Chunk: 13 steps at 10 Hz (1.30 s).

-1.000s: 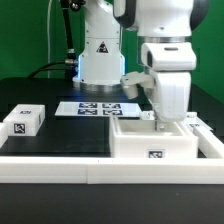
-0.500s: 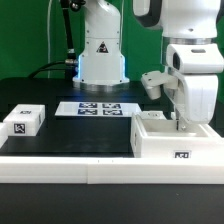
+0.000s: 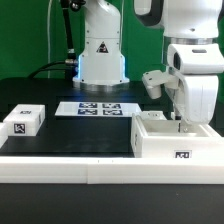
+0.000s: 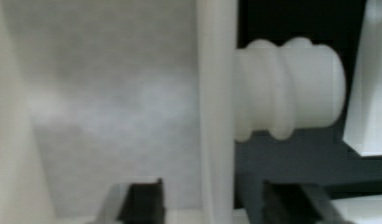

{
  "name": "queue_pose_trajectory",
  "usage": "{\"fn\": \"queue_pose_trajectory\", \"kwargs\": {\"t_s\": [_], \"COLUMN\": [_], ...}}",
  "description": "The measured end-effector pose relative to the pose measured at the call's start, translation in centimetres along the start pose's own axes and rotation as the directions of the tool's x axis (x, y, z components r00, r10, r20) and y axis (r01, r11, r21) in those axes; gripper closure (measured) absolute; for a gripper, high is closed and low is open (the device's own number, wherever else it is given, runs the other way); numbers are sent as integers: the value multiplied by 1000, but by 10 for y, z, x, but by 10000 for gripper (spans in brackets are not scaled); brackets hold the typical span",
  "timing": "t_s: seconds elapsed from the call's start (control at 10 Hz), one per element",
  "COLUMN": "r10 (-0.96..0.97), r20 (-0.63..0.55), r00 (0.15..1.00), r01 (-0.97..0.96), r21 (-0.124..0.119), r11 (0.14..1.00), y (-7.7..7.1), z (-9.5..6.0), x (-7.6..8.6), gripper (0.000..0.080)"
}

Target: Assemble cabinet

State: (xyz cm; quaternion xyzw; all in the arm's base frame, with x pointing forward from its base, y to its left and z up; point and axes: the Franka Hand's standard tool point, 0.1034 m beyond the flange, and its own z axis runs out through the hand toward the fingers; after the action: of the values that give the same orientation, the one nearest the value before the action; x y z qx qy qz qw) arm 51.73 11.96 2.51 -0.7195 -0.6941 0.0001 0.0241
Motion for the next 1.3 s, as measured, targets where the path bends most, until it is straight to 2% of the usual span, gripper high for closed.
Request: {"fn": "queue_pose_trajectory", "kwargs": {"t_s": [0.1, 0.2, 0.3, 0.4, 0.5, 0.6, 0.7, 0.8, 1.1, 1.2, 1.3], "r10": [0, 1, 1, 1, 2, 2, 2, 2, 35, 77, 114], "r20": [0, 0, 0, 0, 0, 0, 0, 6, 14, 12, 12], "r00": [1000, 1000, 1000, 1000, 1000, 1000, 1000, 1000, 999, 997, 993], "r01": [0, -1, -1, -1, -2, -2, -2, -2, -34, -76, -113], "r21": [0, 0, 0, 0, 0, 0, 1, 2, -28, -31, -22], "r11": [1000, 1000, 1000, 1000, 1000, 1000, 1000, 1000, 999, 997, 993], "y": [0, 0, 0, 0, 0, 0, 0, -3, -14, -26, -41], "z": [0, 0, 0, 0, 0, 0, 0, -6, -39, -43, -42], "x": [0, 0, -1, -1, -1, -1, -1, -3, 3, 9, 20], "gripper": [337, 337, 153, 52, 52, 10, 3, 3, 2, 2, 2]}}
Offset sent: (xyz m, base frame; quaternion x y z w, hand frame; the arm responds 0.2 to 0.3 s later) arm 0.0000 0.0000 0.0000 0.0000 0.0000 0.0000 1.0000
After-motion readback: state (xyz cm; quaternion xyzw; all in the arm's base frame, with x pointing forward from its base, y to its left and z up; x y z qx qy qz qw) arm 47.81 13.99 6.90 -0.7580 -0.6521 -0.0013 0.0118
